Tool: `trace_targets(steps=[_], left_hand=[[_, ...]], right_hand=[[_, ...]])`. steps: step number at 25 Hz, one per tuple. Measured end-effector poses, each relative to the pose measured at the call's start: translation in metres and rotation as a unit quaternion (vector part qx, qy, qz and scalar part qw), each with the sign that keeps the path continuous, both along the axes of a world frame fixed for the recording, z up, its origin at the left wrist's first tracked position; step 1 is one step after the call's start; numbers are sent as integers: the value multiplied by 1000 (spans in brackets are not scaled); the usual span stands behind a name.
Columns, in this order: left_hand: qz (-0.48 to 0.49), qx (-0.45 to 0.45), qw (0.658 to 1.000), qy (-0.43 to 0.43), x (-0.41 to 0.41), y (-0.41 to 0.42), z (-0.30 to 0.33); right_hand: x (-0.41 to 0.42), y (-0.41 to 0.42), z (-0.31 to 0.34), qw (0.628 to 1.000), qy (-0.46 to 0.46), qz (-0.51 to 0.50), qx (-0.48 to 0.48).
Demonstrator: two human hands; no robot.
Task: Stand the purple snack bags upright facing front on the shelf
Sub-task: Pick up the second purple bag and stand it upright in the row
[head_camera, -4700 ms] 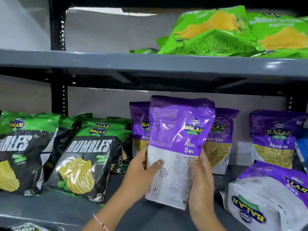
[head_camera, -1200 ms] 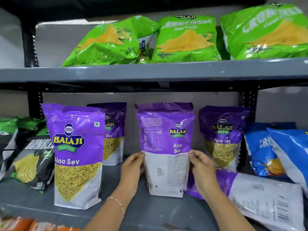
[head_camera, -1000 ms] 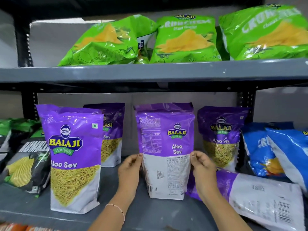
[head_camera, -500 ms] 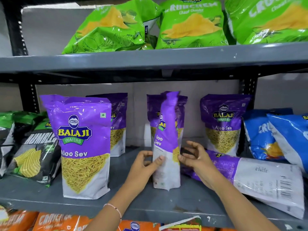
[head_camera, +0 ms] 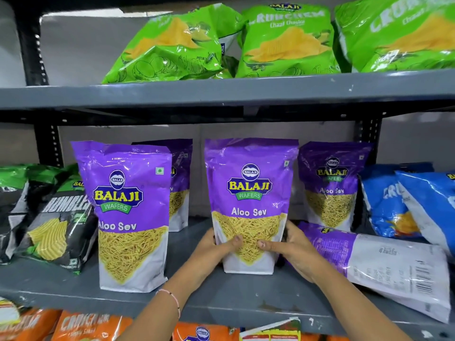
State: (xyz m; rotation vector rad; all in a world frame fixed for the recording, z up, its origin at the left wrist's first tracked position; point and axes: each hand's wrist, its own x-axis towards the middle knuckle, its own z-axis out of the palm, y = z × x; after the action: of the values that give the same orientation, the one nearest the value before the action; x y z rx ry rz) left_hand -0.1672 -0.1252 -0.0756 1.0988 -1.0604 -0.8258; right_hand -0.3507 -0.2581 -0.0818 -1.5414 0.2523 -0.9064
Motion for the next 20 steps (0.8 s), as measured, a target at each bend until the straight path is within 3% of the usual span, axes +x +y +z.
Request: trace_targets(steps=[10,20], left_hand=[[-36,13,992,-116,-11,42,-1],[-23,4,994,-102,-23,61,0]], right_hand=[[-29,51,-10,1000,-16,-7,-2],[-43,71,-8,1000,5,-20,4]])
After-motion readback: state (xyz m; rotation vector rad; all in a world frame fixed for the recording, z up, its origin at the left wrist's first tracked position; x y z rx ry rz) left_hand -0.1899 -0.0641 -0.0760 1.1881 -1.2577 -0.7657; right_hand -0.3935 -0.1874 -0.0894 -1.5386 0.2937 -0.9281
